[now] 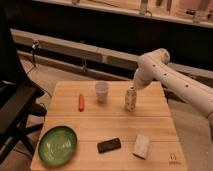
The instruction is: Knock the bottle over
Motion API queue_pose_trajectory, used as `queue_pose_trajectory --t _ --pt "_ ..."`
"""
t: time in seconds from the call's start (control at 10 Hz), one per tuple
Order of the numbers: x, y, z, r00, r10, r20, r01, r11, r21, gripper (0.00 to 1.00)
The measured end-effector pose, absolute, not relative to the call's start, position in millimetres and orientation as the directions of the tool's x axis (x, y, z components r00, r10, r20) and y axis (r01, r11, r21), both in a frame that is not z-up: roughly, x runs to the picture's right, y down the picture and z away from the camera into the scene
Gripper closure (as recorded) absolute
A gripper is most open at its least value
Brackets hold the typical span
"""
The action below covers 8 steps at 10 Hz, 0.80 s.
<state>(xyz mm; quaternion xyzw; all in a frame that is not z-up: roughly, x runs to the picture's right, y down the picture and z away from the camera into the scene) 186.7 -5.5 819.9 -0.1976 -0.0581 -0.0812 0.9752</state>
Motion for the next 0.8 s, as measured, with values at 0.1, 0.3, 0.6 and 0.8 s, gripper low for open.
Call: queue_pose_trajectory --t 0.1,0.3,0.6,0.8 --pt "181 -6 820 0.979 -0.137 0.15 0.185 0.908 -0.376 1.0" --pt "184 -7 821 0.98 -0.134 0.146 0.18 0.909 -0.375 1.0" --pt "178 -9 823 0.976 -0.149 0.157 0.198 0.907 -0.373 1.0" --pt "174 -8 822 0.975 -0.157 0.159 0.206 0.904 -0.375 1.0"
